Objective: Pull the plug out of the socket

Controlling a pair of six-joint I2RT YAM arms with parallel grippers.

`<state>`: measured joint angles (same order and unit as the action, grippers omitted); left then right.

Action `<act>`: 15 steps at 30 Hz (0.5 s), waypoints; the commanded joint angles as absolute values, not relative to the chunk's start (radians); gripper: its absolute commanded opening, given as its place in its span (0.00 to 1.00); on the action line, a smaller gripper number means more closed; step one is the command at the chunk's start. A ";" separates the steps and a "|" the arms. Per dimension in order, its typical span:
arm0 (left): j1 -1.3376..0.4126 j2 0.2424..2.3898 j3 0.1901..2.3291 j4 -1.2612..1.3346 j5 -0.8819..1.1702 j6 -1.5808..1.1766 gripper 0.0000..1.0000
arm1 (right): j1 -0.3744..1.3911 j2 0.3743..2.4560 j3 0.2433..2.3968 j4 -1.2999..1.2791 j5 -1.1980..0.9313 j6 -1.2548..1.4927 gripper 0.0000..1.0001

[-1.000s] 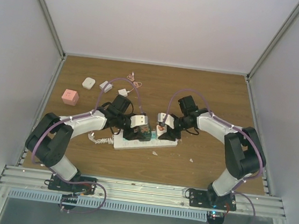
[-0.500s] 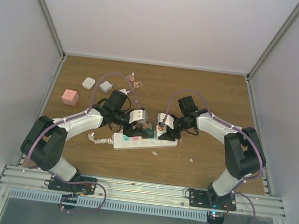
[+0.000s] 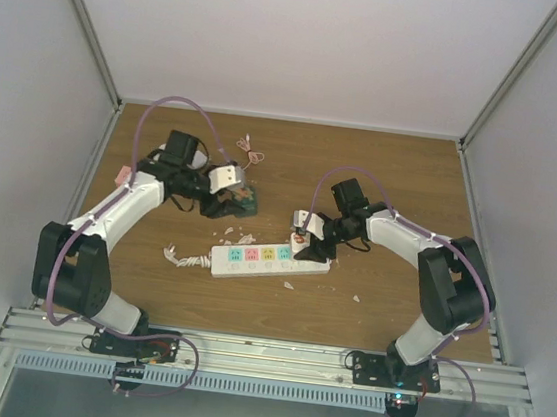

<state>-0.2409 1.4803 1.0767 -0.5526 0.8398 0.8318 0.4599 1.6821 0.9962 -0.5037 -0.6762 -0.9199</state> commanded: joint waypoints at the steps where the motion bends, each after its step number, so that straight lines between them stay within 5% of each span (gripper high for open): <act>1: -0.139 1.470 1.183 -0.799 0.616 1.055 0.36 | 0.468 1.664 0.983 -0.487 -0.632 -0.892 0.66; 7: -0.043 1.525 1.252 -0.881 0.306 1.215 0.37 | 0.468 1.620 0.988 -0.486 -0.666 -0.873 0.88; 15: -0.031 1.631 1.308 -0.863 0.027 1.298 0.40 | 0.467 1.546 1.002 -0.458 -0.706 -0.810 0.99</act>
<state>-0.0345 1.5803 1.2541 -0.8631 0.2089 1.2259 0.4606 1.5993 0.9939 -0.4911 -0.6682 -0.8547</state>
